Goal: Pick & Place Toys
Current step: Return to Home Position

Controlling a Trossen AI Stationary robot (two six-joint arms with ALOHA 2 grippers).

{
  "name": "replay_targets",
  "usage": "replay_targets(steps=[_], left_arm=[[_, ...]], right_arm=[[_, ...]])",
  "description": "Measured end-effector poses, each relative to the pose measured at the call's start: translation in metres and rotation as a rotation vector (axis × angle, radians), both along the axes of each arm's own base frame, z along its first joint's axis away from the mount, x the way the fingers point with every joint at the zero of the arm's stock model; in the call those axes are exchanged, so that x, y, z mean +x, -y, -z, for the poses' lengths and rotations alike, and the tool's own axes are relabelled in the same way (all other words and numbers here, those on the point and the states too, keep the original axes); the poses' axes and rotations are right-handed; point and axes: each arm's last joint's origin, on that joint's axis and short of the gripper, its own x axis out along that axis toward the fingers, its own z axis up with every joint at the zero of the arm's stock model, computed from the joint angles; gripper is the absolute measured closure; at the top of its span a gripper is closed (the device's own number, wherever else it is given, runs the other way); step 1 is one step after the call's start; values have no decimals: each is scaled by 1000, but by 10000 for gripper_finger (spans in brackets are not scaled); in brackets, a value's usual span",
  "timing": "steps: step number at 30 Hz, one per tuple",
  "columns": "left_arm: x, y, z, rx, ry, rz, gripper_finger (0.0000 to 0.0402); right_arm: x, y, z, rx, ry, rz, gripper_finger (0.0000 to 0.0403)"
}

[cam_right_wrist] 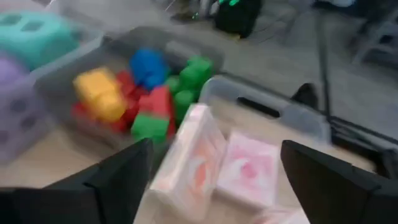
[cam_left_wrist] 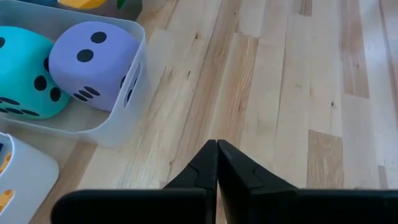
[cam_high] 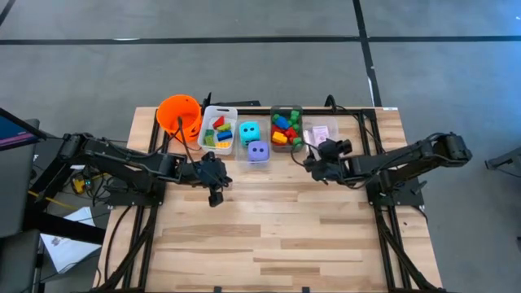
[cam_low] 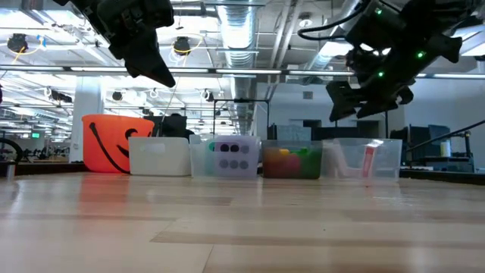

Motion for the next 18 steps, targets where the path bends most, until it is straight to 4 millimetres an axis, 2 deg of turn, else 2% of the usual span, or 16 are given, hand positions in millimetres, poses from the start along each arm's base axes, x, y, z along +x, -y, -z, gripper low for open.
replay_targets(steps=[4,7,10,13,16,18], left_arm=[[1,0,-2,-4,28,-1,402],[0,0,-13,-17,118,-1,402],[-5,-1,-31,-36,245,-1,402],[-18,-3,-50,-58,357,-4,402],[-37,-4,-68,-133,462,-34,402],[-52,-6,-78,-213,514,-54,402]], right_arm=[[-1,-12,-18,84,-22,-184,64],[-7,-25,-50,97,-4,-319,63],[-21,-39,-88,55,-2,-445,63],[-42,-51,-117,5,-6,-581,63],[-65,-62,-129,-9,-15,-715,63],[-80,-66,-131,-20,-58,-805,62]])
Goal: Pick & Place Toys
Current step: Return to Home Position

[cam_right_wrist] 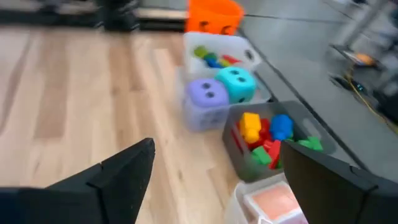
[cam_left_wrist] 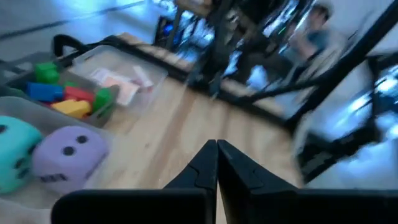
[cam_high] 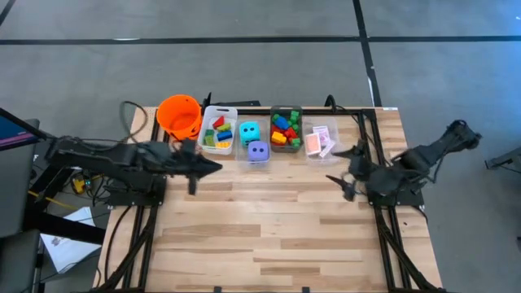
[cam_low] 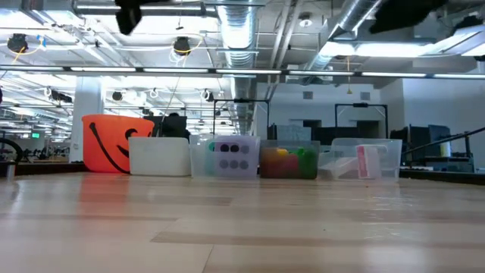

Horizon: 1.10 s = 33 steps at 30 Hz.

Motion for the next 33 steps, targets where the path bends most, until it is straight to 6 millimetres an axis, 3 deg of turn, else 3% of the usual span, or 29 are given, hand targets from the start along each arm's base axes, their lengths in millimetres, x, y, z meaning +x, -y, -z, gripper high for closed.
replay_targets(steps=[3,7,17,26,33], left_arm=[[-25,-3,-10,-46,40,27,402],[-45,-4,-4,36,26,-7,402],[-53,-8,52,98,9,-93,402],[-63,-8,81,54,172,-57,402],[-68,-5,91,40,320,76,402]], right_arm=[[-20,-2,1,16,-5,-34,63],[-39,2,4,68,99,34,62],[-49,-5,65,273,226,-175,62],[-61,2,94,329,583,-514,62],[-63,4,104,348,617,-619,62]])
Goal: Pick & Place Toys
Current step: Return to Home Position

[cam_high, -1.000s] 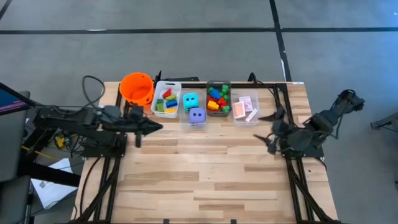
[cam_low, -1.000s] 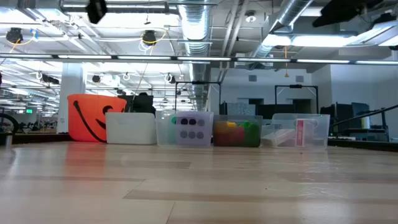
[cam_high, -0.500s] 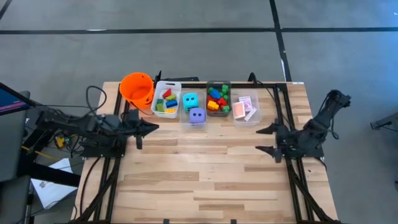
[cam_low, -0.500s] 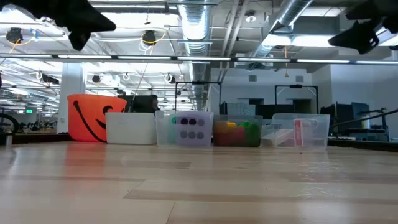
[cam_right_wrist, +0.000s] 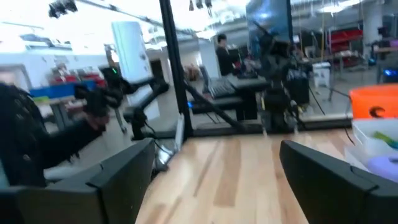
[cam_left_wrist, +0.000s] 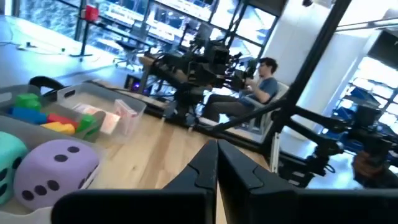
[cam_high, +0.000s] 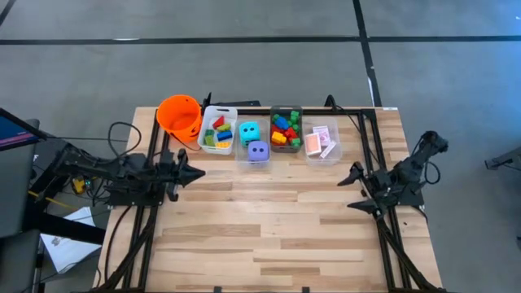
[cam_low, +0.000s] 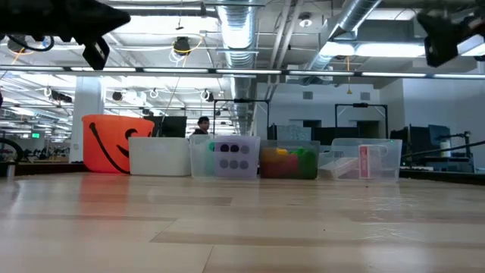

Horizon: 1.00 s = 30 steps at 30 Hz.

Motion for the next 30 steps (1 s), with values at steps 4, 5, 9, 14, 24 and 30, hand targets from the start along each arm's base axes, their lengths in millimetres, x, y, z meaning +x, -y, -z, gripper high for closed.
replay_targets(steps=[4,5,9,14,24,30], left_arm=[[-3,0,5,6,16,20,402],[-4,0,8,6,24,35,402],[-5,3,18,7,79,125,402],[-8,5,34,19,186,218,402],[-8,5,38,39,153,227,402],[-5,6,48,70,50,228,402]], right_arm=[[1,0,0,-6,-4,-21,62],[1,1,0,-7,5,-34,62],[3,1,5,-14,-3,-41,62],[8,2,14,-2,29,-47,62],[13,7,26,-20,-31,-66,62],[15,9,33,-41,-96,-33,62]])
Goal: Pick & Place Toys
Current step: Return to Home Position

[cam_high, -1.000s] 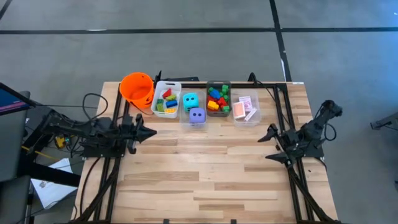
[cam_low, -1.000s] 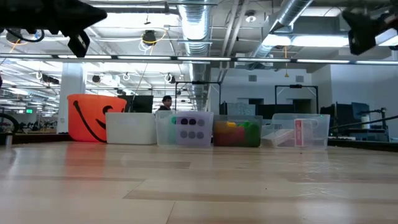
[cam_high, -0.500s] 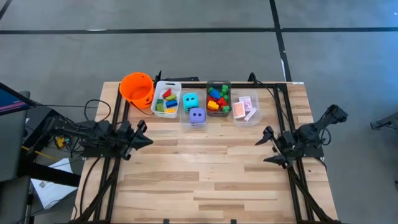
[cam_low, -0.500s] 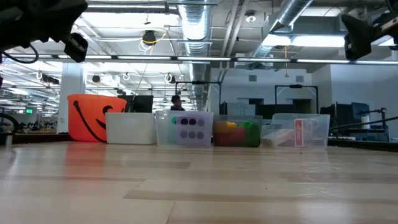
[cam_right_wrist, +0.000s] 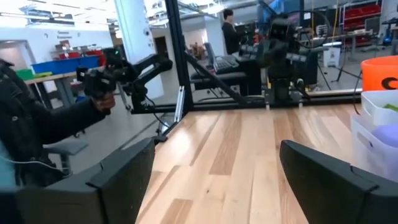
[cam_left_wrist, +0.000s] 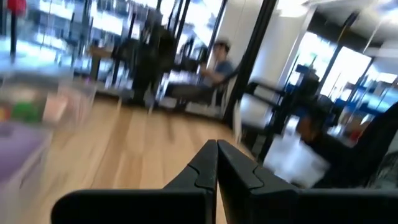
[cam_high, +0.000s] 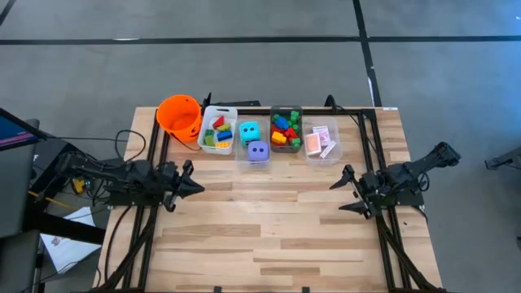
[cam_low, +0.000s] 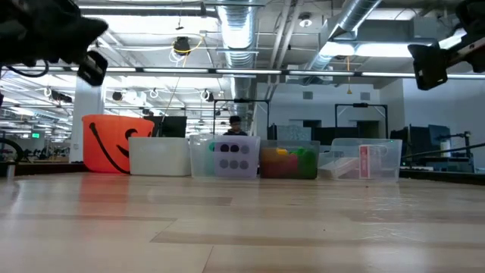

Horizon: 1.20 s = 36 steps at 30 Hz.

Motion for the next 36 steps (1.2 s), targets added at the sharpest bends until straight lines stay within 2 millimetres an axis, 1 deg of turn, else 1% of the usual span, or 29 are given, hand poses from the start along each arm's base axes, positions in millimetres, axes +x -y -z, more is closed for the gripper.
replay_targets(steps=[4,6,19,29,36], left_arm=[[2,0,15,26,-158,0,402],[3,1,20,33,-208,-3,402],[9,1,31,53,-323,-16,402],[10,1,30,50,-314,-13,402],[12,3,13,16,-132,21,402]], right_arm=[[1,0,0,-3,-5,7,62],[1,0,1,-4,-6,7,62],[1,0,1,-6,-6,9,62],[1,0,1,-6,-7,9,62],[1,0,1,-6,-8,9,62]])
